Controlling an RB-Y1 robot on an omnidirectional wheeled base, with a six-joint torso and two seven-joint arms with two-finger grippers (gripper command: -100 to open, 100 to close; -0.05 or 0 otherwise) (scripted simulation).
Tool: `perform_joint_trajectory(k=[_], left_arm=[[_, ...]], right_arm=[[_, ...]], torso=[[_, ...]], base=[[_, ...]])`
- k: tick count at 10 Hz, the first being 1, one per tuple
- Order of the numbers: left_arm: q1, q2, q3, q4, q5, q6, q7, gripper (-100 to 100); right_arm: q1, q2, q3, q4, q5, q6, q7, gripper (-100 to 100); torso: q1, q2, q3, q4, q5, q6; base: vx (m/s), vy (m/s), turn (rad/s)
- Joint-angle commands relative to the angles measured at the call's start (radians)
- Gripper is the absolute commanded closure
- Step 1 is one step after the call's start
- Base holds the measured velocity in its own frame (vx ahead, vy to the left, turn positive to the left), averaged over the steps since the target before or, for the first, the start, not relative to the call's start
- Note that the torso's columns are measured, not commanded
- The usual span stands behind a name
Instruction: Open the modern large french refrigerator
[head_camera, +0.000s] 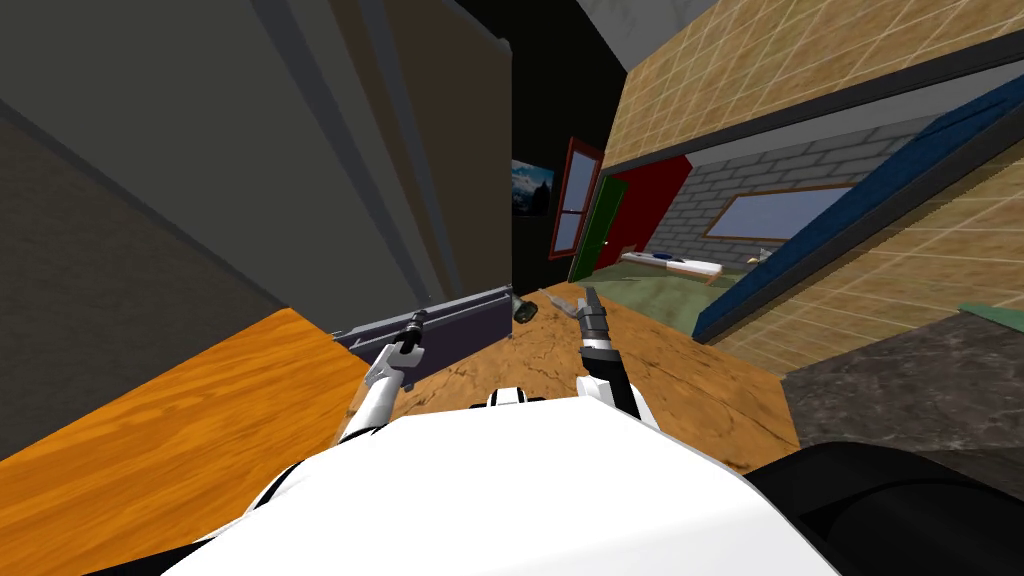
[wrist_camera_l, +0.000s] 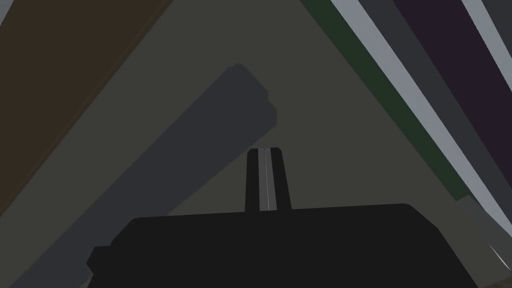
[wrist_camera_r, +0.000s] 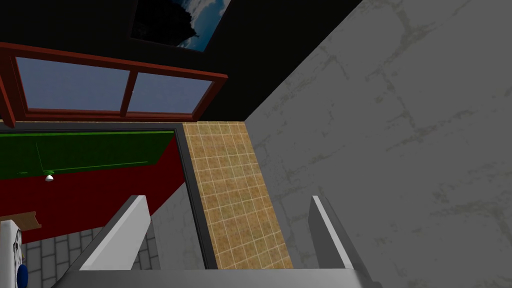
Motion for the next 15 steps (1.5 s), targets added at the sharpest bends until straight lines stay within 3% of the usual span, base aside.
perform_joint_trajectory(k=[1, 4, 6, 7, 15], left_arm=[[-0.016, 0.021, -0.075, 0.017, 0.023, -0.01, 0.016, 100], [-0.04, 0.048, -0.156, 0.046, 0.048, -0.025, 0.031, 100], [-0.029, 0.05, -0.16, 0.028, 0.05, -0.014, 0.037, 100], [-0.029, 0.052, -0.14, 0.028, 0.045, -0.007, 0.035, -100], [-0.02, 0.058, -0.053, 0.018, 0.023, 0.035, 0.025, -100]], right_arm=[[0.0, 0.0, 0.0, 0.0, 0.0, 0.0, 0.0, 0], [0.0, 0.0, 0.0, 0.0, 0.0, 0.0, 0.0, 0], [0.0, 0.0, 0.0, 0.0, 0.0, 0.0, 0.0, 0], [0.001, 0.0, 0.0, 0.0, 0.0, 0.0, 0.0, 0], [0.001, 0.0, 0.0, 0.0, 0.0, 0.0, 0.0, 0]], torso=[[-0.001, -0.001, -0.001, 0.0, 0.0, -0.001], [0.0, -0.003, -0.001, -0.001, 0.0, -0.001], [-0.002, -0.007, -0.004, -0.002, -0.001, 0.0], [-0.006, -0.011, -0.007, -0.003, -0.002, 0.0], [0.0, -0.001, -0.001, 0.0, 0.0, 0.0]], base=[[-0.327, 0.193, -0.107], [-0.316, 0.182, -0.126], [-0.15, 0.09, -0.021], [0.068, -0.026, 0.076], [0.184, -0.119, 0.07]])
